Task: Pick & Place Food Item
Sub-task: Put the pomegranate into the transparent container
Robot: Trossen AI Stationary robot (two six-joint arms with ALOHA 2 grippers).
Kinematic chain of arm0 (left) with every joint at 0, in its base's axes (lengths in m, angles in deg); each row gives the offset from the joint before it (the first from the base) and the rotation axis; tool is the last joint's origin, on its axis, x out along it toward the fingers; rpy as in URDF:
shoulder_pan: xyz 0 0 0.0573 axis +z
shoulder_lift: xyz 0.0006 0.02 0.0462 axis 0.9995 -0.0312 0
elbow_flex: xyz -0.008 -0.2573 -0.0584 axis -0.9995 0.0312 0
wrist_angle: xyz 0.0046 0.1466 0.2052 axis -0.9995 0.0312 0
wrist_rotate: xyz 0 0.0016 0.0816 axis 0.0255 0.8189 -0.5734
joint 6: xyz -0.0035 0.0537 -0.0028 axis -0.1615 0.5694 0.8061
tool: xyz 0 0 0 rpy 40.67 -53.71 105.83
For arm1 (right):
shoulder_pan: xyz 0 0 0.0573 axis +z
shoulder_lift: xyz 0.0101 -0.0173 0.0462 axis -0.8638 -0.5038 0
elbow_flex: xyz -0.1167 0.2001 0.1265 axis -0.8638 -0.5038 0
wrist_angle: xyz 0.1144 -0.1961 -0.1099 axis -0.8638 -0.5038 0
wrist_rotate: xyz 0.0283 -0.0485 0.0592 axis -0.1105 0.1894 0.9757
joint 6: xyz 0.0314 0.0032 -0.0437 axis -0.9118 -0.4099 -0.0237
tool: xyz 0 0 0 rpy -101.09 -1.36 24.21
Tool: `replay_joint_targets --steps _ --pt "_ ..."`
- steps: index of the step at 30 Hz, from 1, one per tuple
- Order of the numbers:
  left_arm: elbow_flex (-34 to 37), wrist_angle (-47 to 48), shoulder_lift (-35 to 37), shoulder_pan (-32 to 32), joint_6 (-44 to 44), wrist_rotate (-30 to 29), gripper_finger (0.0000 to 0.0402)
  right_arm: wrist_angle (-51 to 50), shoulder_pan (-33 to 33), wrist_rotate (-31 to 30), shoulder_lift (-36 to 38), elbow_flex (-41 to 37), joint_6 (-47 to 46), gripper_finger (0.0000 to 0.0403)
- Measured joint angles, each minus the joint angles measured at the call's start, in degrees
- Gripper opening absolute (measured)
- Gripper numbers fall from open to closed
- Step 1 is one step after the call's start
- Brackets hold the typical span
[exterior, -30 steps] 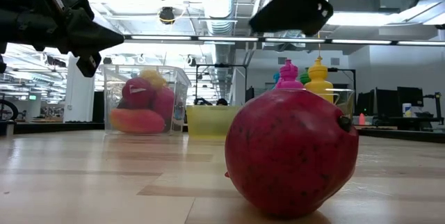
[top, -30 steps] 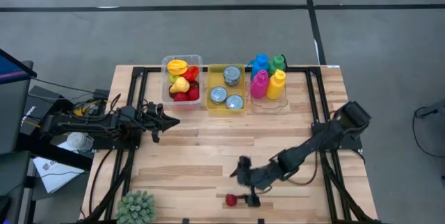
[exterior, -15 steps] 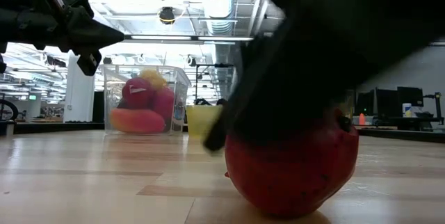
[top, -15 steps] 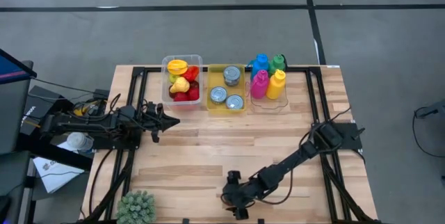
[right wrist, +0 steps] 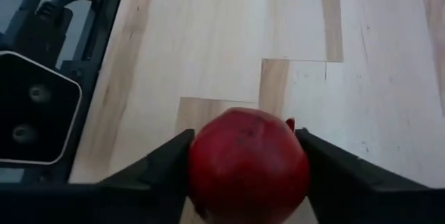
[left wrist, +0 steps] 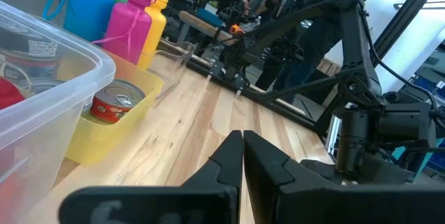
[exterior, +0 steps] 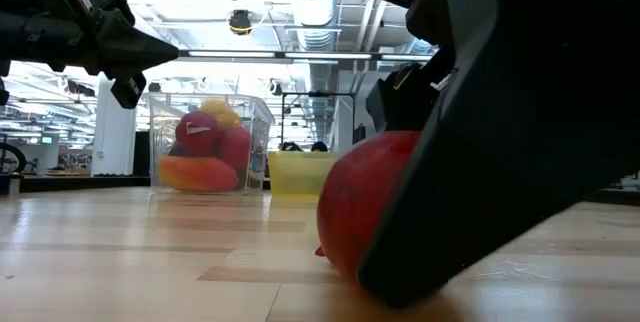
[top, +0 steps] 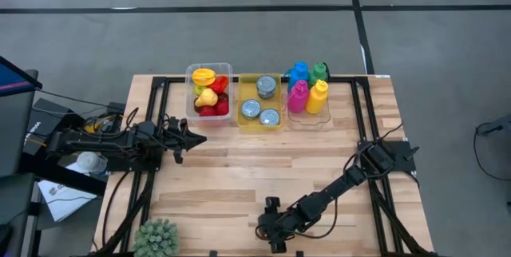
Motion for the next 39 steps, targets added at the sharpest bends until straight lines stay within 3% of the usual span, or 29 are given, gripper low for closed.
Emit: replay_joint_targets --steps 5,12,20,25,33,39 --pt "0.00 0.00 0.00 0.00 0.00 0.00 0.0002 -0.09 -0.11 0.86 0.44 0.53 -1.08 0.0186" --pt "0.00 -0.09 0.00 0.00 0.00 0.00 0.0002 0.55 -1.45 3.25 7.56 1.05 -0.01 0.0196" --pt "0.00 -0.24 0.01 0.00 0.00 0.00 0.0002 3.86 -4.49 1.51 25.13 1.07 7.54 0.0191" --pt "0.00 -0.22 0.00 0.00 0.00 0.00 0.0002 12.14 -5.73 1.33 35.02 1.16 14.49 0.0192" --pt "0.00 -0.19 0.00 0.00 0.00 0.00 0.0002 15.28 -7.99 1.21 40.57 1.20 18.56 0.0193" --pt "0.00 -0.17 0.00 0.00 0.00 0.00 0.0002 15.68 -14.38 -10.84 38.00 1.18 15.32 0.0195"
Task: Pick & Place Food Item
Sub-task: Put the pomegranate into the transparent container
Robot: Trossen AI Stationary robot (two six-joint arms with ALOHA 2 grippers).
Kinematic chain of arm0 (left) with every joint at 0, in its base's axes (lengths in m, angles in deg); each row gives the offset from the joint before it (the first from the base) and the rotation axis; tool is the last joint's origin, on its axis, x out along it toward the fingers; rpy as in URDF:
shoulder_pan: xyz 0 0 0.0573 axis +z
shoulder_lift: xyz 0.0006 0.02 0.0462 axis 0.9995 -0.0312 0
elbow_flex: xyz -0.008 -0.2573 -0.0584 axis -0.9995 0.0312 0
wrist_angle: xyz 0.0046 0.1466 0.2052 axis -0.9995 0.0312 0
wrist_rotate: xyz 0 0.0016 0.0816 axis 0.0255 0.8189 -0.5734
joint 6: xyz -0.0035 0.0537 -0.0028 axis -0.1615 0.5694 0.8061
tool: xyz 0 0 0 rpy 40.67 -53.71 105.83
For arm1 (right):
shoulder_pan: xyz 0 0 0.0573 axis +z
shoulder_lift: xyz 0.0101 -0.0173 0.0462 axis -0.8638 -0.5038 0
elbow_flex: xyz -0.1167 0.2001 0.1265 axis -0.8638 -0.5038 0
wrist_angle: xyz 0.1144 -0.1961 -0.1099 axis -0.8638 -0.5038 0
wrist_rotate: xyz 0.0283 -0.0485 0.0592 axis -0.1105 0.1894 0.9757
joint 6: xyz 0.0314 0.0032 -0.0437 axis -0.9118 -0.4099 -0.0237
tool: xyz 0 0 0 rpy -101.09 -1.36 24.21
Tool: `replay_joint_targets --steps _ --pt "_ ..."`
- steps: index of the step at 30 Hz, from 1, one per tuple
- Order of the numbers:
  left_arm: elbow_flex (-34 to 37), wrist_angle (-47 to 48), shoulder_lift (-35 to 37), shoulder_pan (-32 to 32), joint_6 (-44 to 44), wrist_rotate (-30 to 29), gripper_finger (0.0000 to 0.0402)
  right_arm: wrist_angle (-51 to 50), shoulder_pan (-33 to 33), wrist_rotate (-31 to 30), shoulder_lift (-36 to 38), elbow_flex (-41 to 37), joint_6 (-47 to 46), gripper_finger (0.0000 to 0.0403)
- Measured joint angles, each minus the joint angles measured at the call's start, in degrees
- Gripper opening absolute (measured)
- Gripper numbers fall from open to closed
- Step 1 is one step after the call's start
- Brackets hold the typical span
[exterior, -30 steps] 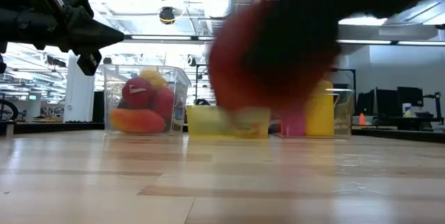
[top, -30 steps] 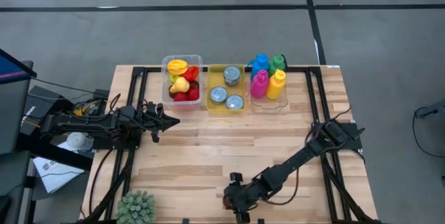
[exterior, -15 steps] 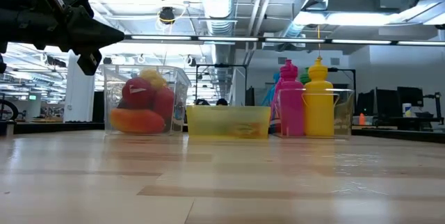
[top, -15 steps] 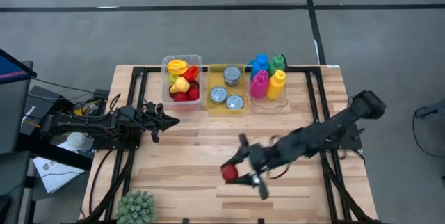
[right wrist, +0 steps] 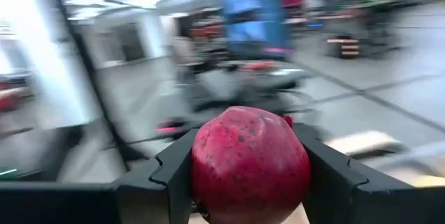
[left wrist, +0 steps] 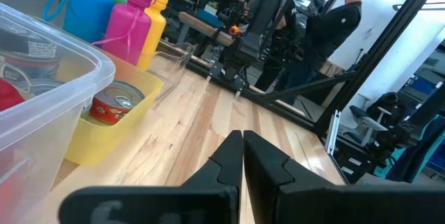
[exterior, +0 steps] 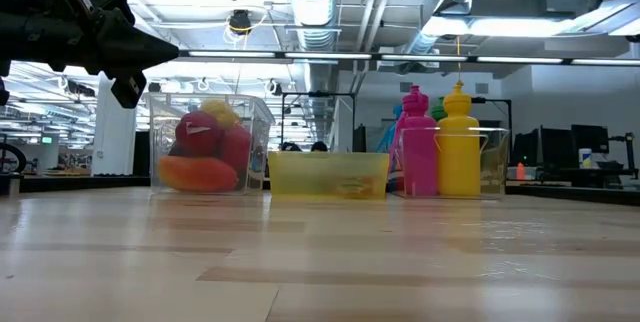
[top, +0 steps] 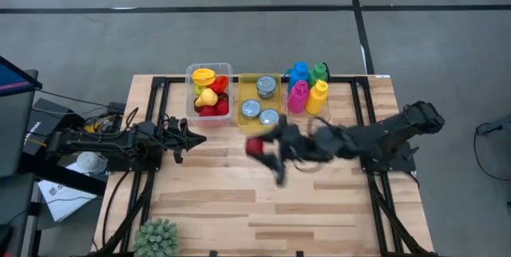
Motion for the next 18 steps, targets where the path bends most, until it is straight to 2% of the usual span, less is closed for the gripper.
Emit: replay_joint_targets --steps 5,10,13,18 --pt "0.00 0.00 0.00 0.00 0.00 0.00 0.0002 2.71 -10.50 -1.35 -6.23 0.02 -1.62 0.0195" --pt "0.00 0.02 -0.02 0.00 0.00 0.00 0.0002 0.85 -20.24 1.61 -15.56 6.35 -4.65 0.0192" --pt "0.00 -0.08 -0.17 0.00 0.00 0.00 0.0002 -4.61 -23.90 3.24 -21.75 13.36 -4.12 0.0192" --pt "0.00 0.02 -0.20 0.00 0.00 0.00 0.0002 -19.31 -27.16 3.63 -31.82 26.49 -3.70 0.0195"
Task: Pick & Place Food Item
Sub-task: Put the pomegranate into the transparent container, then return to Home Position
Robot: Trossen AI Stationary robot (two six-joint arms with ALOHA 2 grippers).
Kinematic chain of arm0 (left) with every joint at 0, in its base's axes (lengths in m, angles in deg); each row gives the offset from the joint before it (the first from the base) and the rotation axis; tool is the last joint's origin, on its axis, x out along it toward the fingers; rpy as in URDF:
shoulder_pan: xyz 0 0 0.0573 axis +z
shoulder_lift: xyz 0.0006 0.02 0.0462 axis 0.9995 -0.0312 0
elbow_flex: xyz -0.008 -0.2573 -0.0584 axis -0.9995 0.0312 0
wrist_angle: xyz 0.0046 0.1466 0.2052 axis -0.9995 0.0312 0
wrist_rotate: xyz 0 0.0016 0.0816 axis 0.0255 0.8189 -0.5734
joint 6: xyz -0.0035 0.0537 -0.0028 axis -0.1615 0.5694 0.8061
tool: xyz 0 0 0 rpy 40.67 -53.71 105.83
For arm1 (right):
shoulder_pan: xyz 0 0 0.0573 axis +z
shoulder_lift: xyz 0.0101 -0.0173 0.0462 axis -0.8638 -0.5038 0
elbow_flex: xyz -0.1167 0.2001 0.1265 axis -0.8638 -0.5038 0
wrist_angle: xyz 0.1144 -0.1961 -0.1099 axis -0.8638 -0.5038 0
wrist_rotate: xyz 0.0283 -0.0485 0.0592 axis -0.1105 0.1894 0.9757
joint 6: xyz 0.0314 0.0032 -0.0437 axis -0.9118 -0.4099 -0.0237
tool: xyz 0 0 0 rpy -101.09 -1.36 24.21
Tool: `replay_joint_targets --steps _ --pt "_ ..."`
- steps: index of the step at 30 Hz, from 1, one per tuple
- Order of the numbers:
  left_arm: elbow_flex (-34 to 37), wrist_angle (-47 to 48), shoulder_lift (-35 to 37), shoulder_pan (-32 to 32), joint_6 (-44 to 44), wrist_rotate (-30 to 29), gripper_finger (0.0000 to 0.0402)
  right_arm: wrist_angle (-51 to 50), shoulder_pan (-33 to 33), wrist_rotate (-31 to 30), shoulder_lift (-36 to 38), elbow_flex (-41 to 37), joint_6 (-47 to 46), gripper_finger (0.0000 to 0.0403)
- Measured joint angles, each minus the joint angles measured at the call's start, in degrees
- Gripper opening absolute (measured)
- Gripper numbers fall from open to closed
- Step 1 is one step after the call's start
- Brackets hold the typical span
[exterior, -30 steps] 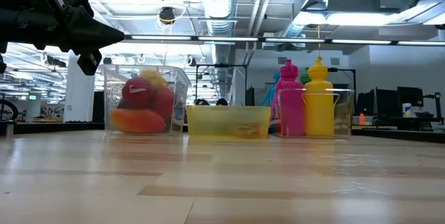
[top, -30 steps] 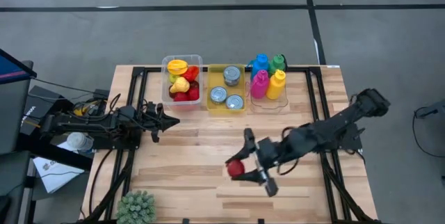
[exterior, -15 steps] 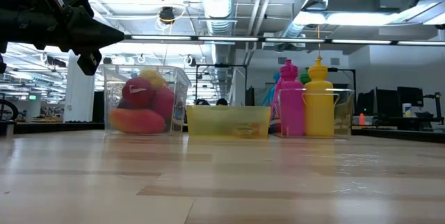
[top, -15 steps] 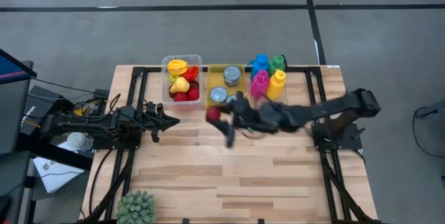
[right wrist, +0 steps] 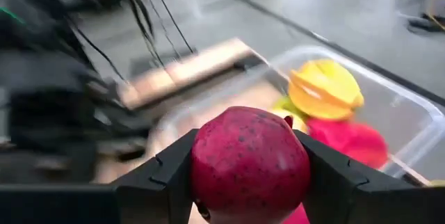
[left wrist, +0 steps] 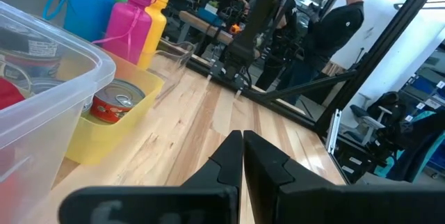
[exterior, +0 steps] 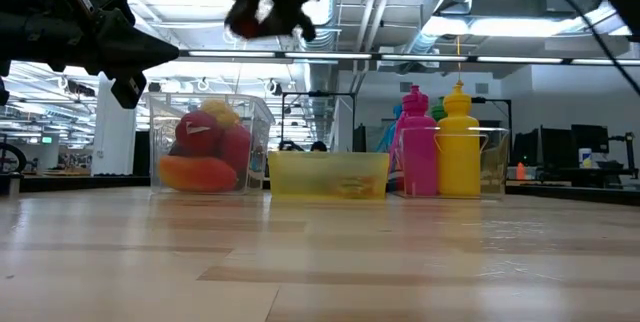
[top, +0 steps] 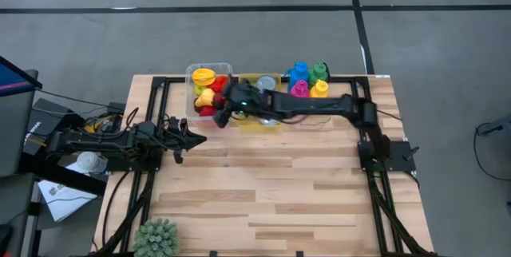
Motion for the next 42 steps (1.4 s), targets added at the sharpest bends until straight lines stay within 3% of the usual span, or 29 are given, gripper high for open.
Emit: replay_joint_targets --steps 7,13,25,29,33,38,42 --pt "0.00 0.00 0.00 0.00 0.00 0.00 0.0002 -15.73 -1.67 0.78 -11.97 15.70 4.33 0.0197" --pt "0.00 -0.02 0.00 0.00 0.00 0.00 0.0002 -25.54 -2.08 0.79 -17.28 25.60 5.98 0.0217" --pt "0.00 -0.04 0.00 0.00 0.00 0.00 0.0002 -32.08 -3.20 0.49 -17.46 29.16 6.52 0.0323" --pt "0.00 -0.07 0.00 0.00 0.00 0.00 0.0002 -31.61 -2.13 2.69 -11.03 29.14 9.65 0.0333" --pt "0.00 -0.04 0.00 0.00 0.00 0.00 0.0002 -33.55 -0.13 5.97 0.06 29.27 17.24 0.0311" --pt "0.00 -0.04 0.00 0.00 0.00 0.00 0.0002 -44.79 0.22 8.57 13.66 29.27 22.26 0.0252" --pt "0.00 -0.04 0.00 0.00 0.00 0.00 0.0002 -56.73 -2.13 9.40 24.98 27.70 22.45 0.0178"
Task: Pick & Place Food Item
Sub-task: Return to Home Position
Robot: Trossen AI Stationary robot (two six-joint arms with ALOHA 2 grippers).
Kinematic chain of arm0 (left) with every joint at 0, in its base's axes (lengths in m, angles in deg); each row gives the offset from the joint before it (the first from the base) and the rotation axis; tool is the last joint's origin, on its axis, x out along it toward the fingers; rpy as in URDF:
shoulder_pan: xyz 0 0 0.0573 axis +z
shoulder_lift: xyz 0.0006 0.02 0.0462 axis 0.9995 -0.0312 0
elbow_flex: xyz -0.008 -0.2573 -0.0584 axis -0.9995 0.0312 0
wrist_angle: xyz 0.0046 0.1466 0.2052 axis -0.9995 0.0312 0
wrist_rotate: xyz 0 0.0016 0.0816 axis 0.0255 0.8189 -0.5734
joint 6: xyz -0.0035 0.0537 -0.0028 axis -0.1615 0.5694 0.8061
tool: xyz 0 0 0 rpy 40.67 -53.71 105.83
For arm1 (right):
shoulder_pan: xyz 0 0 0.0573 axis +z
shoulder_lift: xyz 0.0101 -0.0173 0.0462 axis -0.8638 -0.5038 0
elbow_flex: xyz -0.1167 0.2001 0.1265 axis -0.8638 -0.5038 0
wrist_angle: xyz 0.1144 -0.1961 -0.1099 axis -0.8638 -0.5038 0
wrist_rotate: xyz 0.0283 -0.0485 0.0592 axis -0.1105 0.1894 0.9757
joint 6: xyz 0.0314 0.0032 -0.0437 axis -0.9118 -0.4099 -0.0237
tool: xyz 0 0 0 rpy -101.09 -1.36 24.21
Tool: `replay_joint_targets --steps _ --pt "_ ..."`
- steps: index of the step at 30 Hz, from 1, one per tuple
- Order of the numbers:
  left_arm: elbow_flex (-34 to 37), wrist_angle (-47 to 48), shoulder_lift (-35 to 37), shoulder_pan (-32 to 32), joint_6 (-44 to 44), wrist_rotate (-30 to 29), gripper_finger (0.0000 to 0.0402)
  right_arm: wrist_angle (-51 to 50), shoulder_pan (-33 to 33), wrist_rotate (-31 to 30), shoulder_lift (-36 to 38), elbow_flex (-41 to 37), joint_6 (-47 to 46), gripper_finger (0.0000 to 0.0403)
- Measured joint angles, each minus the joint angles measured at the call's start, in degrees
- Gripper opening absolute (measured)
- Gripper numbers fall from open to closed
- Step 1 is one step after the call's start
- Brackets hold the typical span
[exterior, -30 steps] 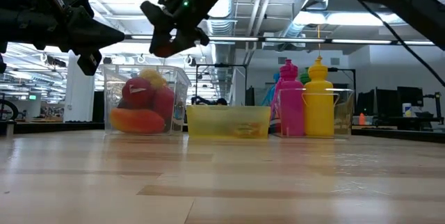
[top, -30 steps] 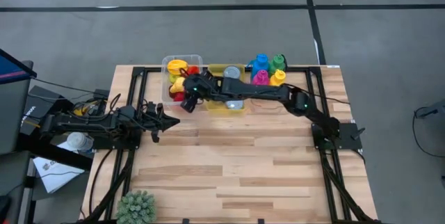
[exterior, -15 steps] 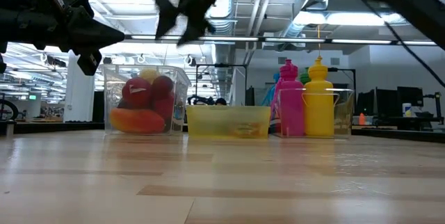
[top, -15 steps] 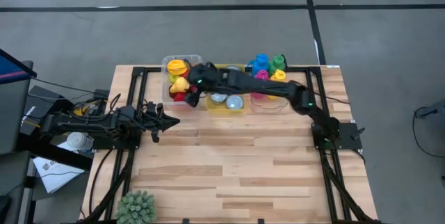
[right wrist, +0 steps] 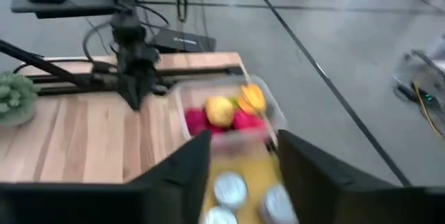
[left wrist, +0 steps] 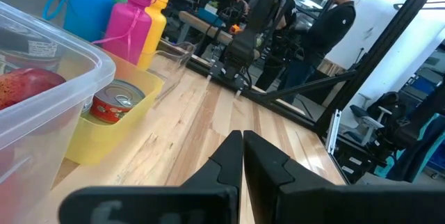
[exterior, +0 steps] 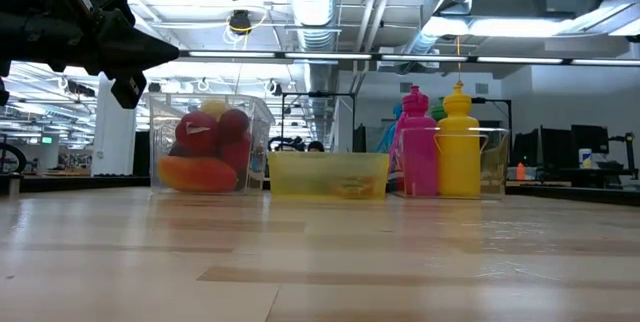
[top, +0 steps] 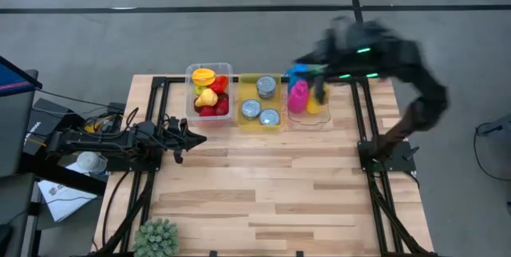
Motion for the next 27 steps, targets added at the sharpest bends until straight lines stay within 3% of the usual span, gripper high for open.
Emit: replay_joint_targets --steps 5,9,18,24,27 --pt "0.00 0.00 0.00 0.00 0.00 -0.01 0.0002 -3.03 -2.08 0.69 17.70 -12.42 -1.78 0.0072" --pt "0.00 0.00 0.00 0.00 0.00 0.00 0.0002 5.35 -1.96 0.90 34.15 -30.88 -3.64 0.0009" --pt "0.00 0.02 0.00 0.00 0.00 0.00 0.0002 32.93 -1.72 0.80 71.07 -76.84 -15.17 0.0004" --pt "0.00 0.00 0.00 0.00 0.00 -0.01 0.0002 46.04 -1.72 0.74 88.59 -99.16 -20.78 0.0002" --pt "0.00 0.00 0.00 0.00 0.00 -0.02 0.0002 51.67 -1.81 0.28 92.30 -107.42 -21.68 0.0001"
